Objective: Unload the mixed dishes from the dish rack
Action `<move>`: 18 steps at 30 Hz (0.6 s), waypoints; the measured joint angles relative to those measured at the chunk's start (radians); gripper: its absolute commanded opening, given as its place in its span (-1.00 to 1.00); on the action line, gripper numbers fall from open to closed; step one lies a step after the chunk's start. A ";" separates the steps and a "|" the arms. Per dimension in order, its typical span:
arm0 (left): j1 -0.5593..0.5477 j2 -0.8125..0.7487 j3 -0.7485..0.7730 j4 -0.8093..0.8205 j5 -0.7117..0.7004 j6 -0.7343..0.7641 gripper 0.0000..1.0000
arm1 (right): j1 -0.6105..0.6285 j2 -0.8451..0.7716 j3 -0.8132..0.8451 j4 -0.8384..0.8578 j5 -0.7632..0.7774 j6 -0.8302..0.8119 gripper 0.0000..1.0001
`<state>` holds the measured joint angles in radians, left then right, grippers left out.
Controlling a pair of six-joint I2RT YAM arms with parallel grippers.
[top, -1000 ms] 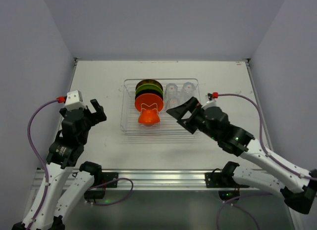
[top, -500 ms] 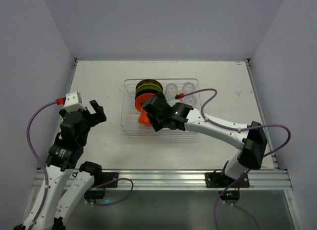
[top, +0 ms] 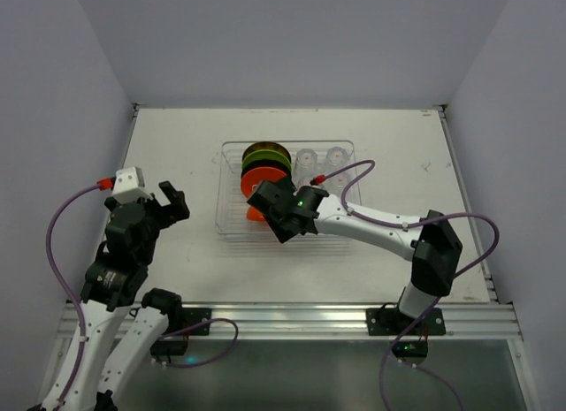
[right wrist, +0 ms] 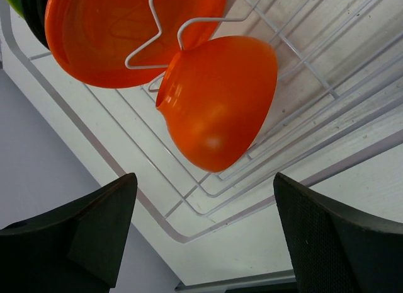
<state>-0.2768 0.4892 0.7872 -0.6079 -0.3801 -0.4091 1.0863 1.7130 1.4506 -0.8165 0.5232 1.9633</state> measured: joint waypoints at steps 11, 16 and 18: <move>0.000 -0.026 0.000 0.001 0.006 0.000 1.00 | 0.000 0.061 0.074 0.010 0.029 0.003 0.76; 0.000 -0.027 0.000 0.002 0.006 0.000 1.00 | 0.000 0.103 0.075 0.010 0.026 0.005 0.76; 0.000 -0.029 0.000 0.002 0.006 0.000 1.00 | 0.000 0.115 0.075 0.010 0.024 0.005 0.76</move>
<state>-0.2768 0.4603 0.7872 -0.6064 -0.3737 -0.4091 1.0863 1.8278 1.5253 -0.8062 0.5476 1.9686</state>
